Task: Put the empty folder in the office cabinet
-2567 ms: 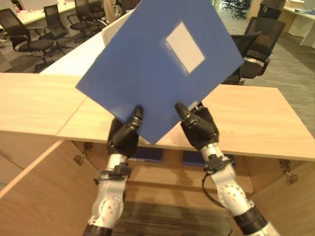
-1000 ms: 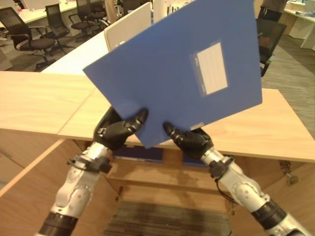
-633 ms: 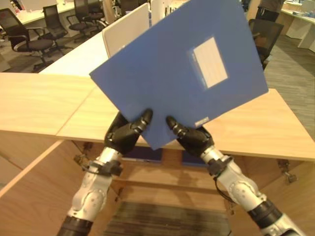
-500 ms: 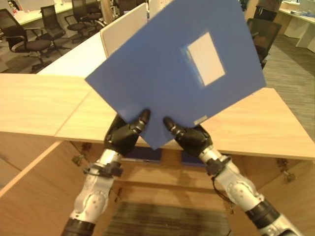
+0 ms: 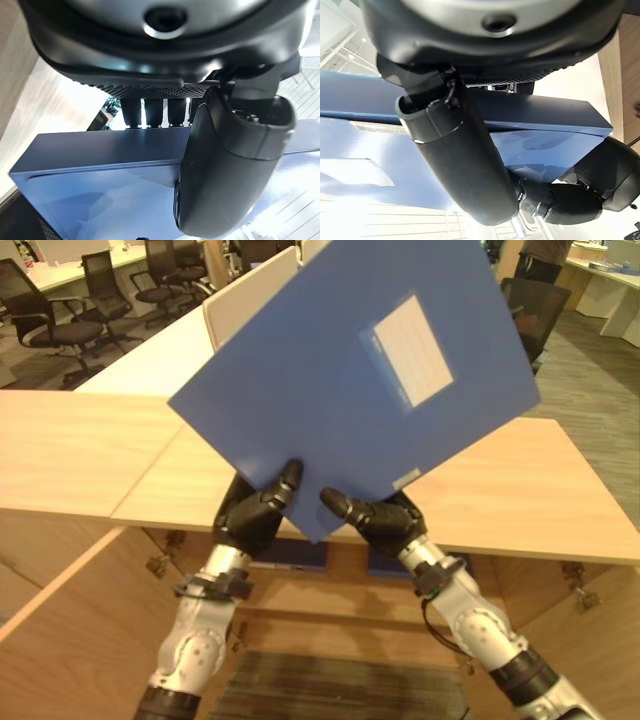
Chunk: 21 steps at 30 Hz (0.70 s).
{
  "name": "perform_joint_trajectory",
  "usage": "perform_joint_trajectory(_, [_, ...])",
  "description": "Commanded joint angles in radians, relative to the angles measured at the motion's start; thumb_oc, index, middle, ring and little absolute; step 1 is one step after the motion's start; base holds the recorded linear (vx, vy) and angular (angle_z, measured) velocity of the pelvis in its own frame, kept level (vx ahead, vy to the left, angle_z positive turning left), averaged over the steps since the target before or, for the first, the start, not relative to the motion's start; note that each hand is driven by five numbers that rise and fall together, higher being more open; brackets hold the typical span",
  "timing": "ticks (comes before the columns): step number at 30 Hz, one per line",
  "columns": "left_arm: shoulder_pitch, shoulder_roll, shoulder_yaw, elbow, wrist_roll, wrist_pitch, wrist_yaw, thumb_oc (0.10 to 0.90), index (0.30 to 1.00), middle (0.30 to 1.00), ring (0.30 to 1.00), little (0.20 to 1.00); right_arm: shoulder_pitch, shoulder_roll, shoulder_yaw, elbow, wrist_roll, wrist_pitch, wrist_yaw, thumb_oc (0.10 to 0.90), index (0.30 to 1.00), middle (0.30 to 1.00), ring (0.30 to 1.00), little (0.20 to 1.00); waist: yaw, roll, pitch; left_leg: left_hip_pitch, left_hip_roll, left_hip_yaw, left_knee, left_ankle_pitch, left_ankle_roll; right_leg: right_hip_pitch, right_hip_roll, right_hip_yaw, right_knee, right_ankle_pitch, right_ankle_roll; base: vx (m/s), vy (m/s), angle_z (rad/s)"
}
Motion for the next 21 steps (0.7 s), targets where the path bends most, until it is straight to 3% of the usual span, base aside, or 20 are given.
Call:
perform_joint_trajectory(1, [-0.049,0.03,-0.04,-0.014,0.036,-0.031,-0.04,0.4,0.3,0.3,0.3,0.3,-0.157,0.142,-0.072,-0.175,0.044,-0.132,0.088,0.8,0.9,0.9,0.9,0.9,0.004,-0.018,-0.093,-0.022,0.024,-0.05,0.016,-0.006,-0.001,-0.013,-0.059,0.034,0.12,-0.116,0.072,0.0,0.0,0.0])
perform_joint_trajectory(21, [0.0,0.06,0.066,0.006,0.053,-0.053,-0.024,0.4,0.3,0.3,0.3,0.3,-0.192,0.124,-0.198,-0.215,0.051,-0.208,0.043,0.8,0.9,0.9,0.9,0.9,0.008,-0.015,-0.098,-0.02,0.023,-0.049,0.012,-0.012,-0.002,-0.014,-0.058,0.037,0.115,-0.112,0.073,0.0,0.0,0.0])
